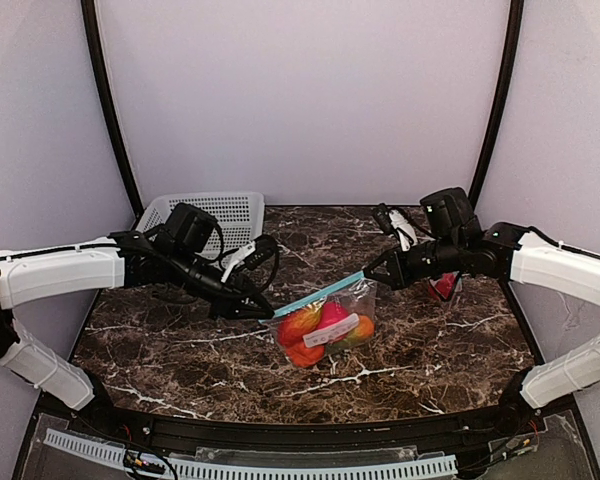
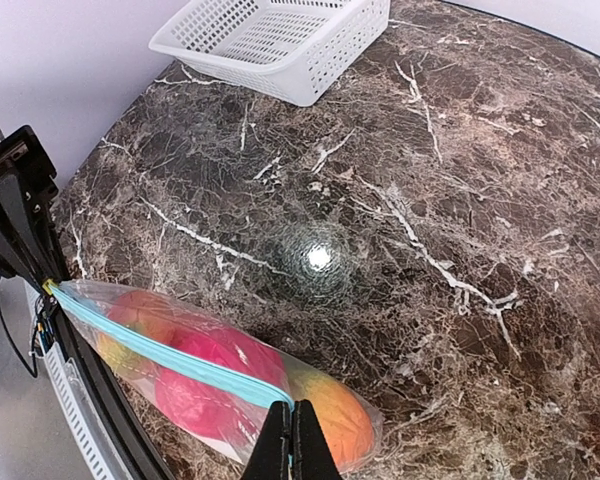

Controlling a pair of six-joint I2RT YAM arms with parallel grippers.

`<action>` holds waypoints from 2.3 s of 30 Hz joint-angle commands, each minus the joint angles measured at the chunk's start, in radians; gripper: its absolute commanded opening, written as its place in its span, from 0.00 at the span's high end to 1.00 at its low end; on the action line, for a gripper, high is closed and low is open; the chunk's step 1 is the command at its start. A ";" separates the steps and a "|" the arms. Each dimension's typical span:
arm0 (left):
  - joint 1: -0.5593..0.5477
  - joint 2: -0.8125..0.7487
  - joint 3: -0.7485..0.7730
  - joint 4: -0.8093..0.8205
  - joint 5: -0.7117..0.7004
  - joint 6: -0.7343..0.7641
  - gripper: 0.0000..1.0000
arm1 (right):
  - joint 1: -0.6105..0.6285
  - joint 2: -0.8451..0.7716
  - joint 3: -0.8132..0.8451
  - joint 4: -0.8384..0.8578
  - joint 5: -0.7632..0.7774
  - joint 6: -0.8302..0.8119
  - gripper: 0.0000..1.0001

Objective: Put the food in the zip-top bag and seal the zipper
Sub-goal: Zip the zipper of the food storage bag, then place the zipper food storage bag at the center of the board.

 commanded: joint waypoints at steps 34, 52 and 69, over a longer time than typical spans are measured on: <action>0.026 0.107 0.033 0.204 -0.161 -0.196 0.98 | -0.039 0.015 0.000 0.000 0.179 0.065 1.00; 0.122 -0.035 -0.027 0.264 -0.420 -0.360 0.25 | -0.261 0.062 -0.059 0.043 0.220 0.140 1.00; 0.439 -0.209 -0.085 0.048 -0.441 -0.389 0.12 | -0.324 0.139 -0.011 0.082 0.167 0.084 0.31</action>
